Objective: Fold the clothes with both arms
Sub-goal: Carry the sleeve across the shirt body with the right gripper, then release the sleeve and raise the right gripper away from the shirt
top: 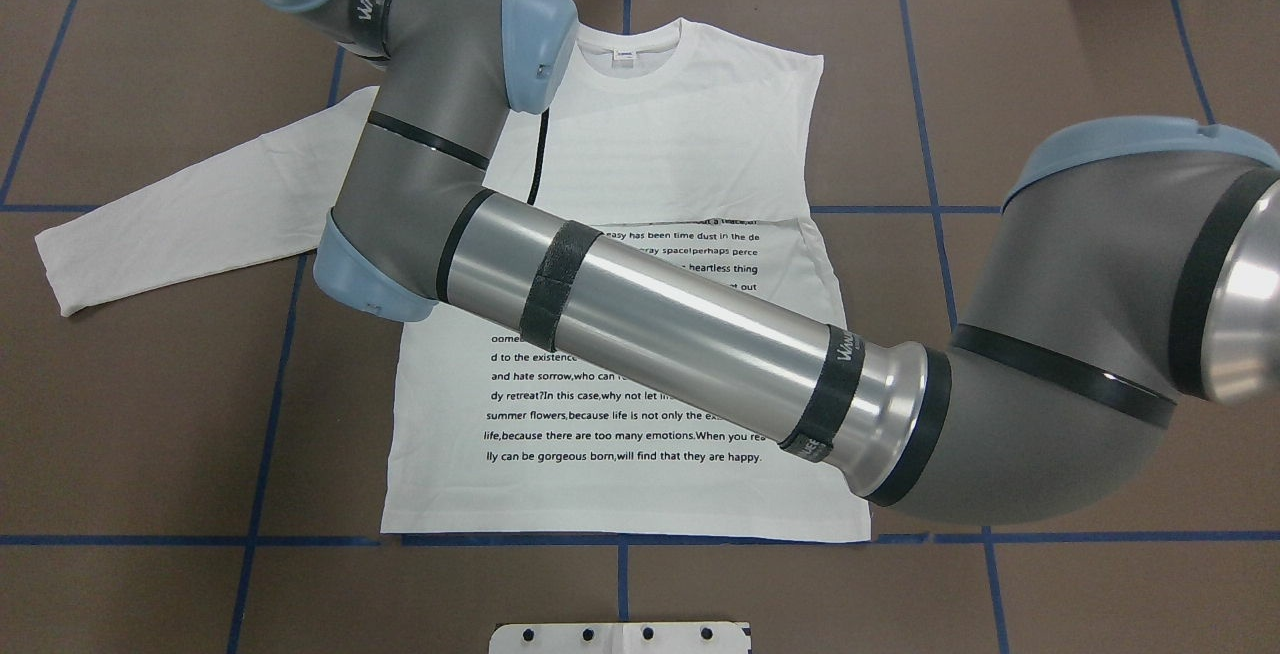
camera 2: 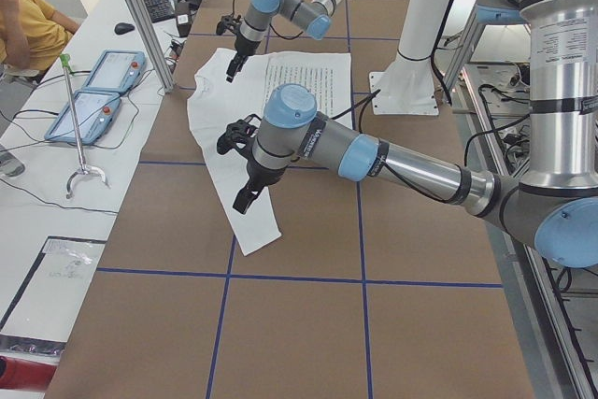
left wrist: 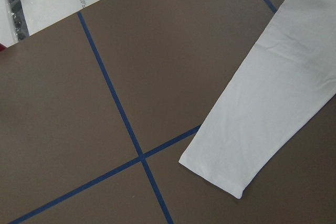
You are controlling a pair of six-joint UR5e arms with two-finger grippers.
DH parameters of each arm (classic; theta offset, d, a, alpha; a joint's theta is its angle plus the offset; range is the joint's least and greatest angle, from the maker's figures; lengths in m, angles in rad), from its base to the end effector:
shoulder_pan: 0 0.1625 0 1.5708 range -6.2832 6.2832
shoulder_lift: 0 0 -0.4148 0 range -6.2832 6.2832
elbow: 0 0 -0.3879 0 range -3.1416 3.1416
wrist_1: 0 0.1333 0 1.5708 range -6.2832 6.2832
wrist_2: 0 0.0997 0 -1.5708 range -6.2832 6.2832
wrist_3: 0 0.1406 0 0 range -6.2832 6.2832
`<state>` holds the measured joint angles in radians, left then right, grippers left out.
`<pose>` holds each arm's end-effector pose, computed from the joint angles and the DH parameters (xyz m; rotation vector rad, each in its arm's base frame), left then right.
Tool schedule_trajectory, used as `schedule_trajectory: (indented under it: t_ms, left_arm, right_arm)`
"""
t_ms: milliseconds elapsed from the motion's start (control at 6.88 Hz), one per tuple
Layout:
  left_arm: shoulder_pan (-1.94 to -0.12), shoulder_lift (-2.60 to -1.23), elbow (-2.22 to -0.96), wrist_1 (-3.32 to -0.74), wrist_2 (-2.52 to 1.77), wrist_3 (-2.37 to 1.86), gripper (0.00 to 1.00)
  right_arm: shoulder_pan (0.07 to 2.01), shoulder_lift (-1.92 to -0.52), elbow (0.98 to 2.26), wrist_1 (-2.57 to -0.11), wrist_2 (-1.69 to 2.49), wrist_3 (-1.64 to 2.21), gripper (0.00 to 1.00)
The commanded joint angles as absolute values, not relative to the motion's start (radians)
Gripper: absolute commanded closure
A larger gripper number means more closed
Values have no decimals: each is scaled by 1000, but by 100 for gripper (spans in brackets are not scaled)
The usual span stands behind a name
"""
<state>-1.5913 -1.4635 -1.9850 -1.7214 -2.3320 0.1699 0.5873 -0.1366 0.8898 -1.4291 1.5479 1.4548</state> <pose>-0.0457 -0.4589 0.5050 0.5057 0.7050 0.3140 -0.6452 -0.5935 -0.0362 0.3313 -0.8404 0.4494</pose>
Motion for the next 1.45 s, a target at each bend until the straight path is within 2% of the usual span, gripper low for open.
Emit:
schedule_trajectory:
  t_ms: [0, 291, 436, 582, 1018, 1164, 1309]
  left_arm:
    - [-1588, -1491, -1996, -1739, -2333, 163, 0]
    - [-1554, -1508, -1970, -1923, -2332, 163, 0]
    - [-1458, -1509, -1918, -1972, -2330, 161, 0]
    - [-1400, -1512, -1843, -2030, -2330, 153, 0]
    - [-1290, -1493, -1601, -2428, -2319, -108, 0]
    - [-1240, -1471, -1544, -2562, -2318, -205, 0]
    - [-1183, -1451, -1507, -2660, -2278, -272, 0]
  right_arm:
    - [697, -167, 940, -1503, 1705, 1399, 0]
    - [783, -366, 1136, -1529, 1765, 1234, 0]
    - [846, -440, 1187, -1529, 1878, 1124, 0]
    - [903, -522, 1253, -1529, 1976, 1029, 0]
    - [1088, -945, 1564, -1525, 2164, 577, 0]
    - [1160, -1082, 1641, -1528, 2205, 445, 0]
    - [1217, -1173, 1663, -1520, 2264, 342, 0]
